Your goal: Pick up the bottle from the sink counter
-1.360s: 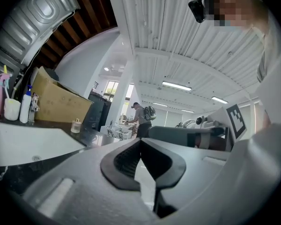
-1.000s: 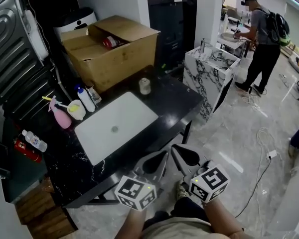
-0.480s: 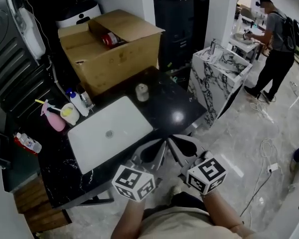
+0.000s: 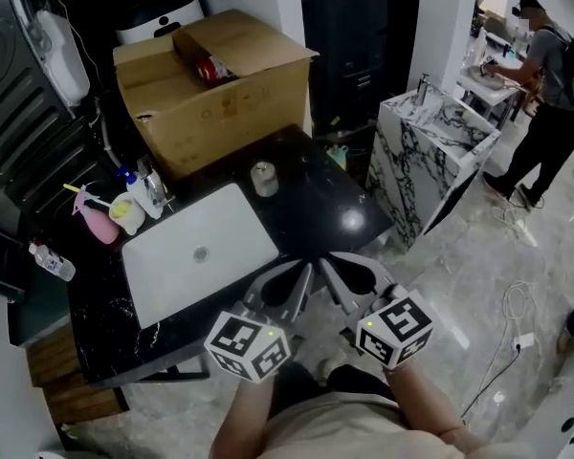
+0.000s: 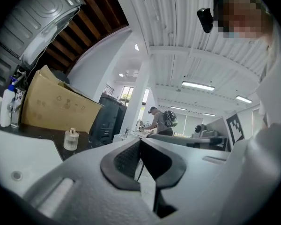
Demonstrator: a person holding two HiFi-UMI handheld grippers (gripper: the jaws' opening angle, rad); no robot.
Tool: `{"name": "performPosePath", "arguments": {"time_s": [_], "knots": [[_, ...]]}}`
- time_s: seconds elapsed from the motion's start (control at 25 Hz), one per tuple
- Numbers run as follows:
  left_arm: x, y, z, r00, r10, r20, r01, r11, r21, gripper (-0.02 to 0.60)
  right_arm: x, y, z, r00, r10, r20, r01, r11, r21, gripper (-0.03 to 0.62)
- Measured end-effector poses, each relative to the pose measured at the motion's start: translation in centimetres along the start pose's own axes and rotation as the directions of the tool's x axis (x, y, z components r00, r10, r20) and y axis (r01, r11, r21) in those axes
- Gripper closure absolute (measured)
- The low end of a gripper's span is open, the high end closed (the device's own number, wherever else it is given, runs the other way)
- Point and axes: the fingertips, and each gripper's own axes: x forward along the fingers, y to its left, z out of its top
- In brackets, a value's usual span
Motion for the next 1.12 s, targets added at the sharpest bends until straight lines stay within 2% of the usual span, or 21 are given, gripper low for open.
{"name": "performPosePath", "arguments": {"time_s": [0.2,0.52,0.72,1.12], "knots": [[1.0,-0.1,-1.0,0.999,0.022,-0.032,-0.023,1.000,-0.008,0.575,-0.3,-1.3,-1.1,1.000,0.014,-0.013,-0.014,0.999,0.042,0.592],[3.0,0.4,-1.3,0.997,0.042,-0.064,-0.041,0.999,0.005,0.575,-0.7,-3.7,-1.7,1.000,-0.011,-0.003,0.011,0.994,0.110,0.592],[4.2,0.8,-1.8,0.996,0.034,-0.077,-0.035,0.999,-0.002,0.575,0.1,-4.7,-2.0,1.000,-0.012,-0.010,0.013,0.993,0.117,0.592],[6.1,4.6,-0.6,0.998,0.030,-0.053,-0.032,0.999,-0.024,0.575,4.1,-6.9,-1.4,1.000,-0.013,-0.017,0.015,0.994,0.108,0.592]]}}
